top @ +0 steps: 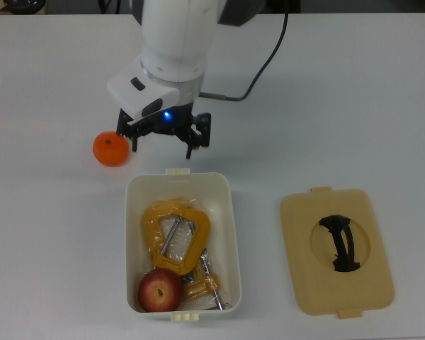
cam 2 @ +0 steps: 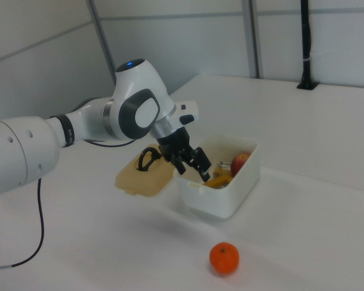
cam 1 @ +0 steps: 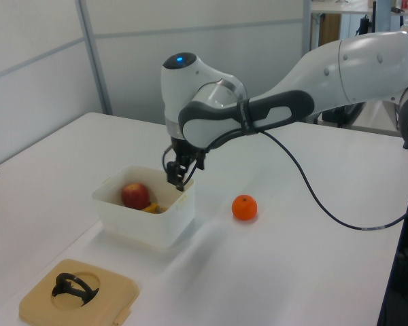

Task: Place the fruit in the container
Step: 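Move the gripper to the orange mandarin and lower onto it, then grasp the orange mandarin and lift it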

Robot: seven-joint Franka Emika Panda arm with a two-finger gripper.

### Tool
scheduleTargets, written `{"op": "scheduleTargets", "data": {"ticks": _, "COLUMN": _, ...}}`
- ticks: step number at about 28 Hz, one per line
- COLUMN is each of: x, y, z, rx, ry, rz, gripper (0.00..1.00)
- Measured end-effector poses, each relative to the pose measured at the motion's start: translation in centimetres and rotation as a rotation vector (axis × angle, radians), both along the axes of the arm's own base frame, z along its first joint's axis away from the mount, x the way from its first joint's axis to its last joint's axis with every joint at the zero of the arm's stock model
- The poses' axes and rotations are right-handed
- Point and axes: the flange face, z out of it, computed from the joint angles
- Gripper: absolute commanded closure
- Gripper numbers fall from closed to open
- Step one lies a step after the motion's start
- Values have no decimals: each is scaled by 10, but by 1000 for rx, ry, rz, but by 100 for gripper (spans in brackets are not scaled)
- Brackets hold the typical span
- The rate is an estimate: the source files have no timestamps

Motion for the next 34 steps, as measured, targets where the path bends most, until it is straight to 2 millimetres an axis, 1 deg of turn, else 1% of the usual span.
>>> {"op": "scheduleTargets", "data": {"ticks": 2, "x": -8, "y": -11, "z": -2, "rx": 17, "ry": 79, "rz": 52, "gripper": 0}}
{"op": "scheduleTargets", "data": {"ticks": 3, "x": -13, "y": -21, "z": -2, "rx": 25, "ry": 124, "rz": 87, "gripper": 0}}
{"op": "scheduleTargets", "data": {"ticks": 7, "x": -23, "y": -45, "z": -8, "rx": 37, "ry": 203, "rz": 152, "gripper": 0}}
{"op": "scheduleTargets", "data": {"ticks": 8, "x": -26, "y": -53, "z": -14, "rx": 39, "ry": 223, "rz": 163, "gripper": 0}}
{"op": "scheduleTargets", "data": {"ticks": 11, "x": -33, "y": -66, "z": -32, "rx": 42, "ry": 265, "rz": 179, "gripper": 0}}
{"op": "scheduleTargets", "data": {"ticks": 13, "x": -39, "y": -76, "z": -48, "rx": 39, "ry": 299, "rz": 183, "gripper": 0}}
{"op": "scheduleTargets", "data": {"ticks": 19, "x": -47, "y": -96, "z": -88, "rx": 31, "ry": 321, "rz": 180, "gripper": 0}}
{"op": "scheduleTargets", "data": {"ticks": 24, "x": -49, "y": -111, "z": -116, "rx": 14, "ry": 333, "rz": 175, "gripper": 0}}
{"op": "scheduleTargets", "data": {"ticks": 29, "x": -45, "y": -123, "z": -136, "rx": 11, "ry": 322, "rz": 168, "gripper": 0}}
{"op": "scheduleTargets", "data": {"ticks": 32, "x": -44, "y": -127, "z": -142, "rx": 12, "ry": 320, "rz": 164, "gripper": 0}}
{"op": "scheduleTargets", "data": {"ticks": 33, "x": -44, "y": -128, "z": -143, "rx": 12, "ry": 316, "rz": 163, "gripper": 4}}
{"op": "scheduleTargets", "data": {"ticks": 34, "x": -43, "y": -128, "z": -144, "rx": 11, "ry": 311, "rz": 164, "gripper": 13}}
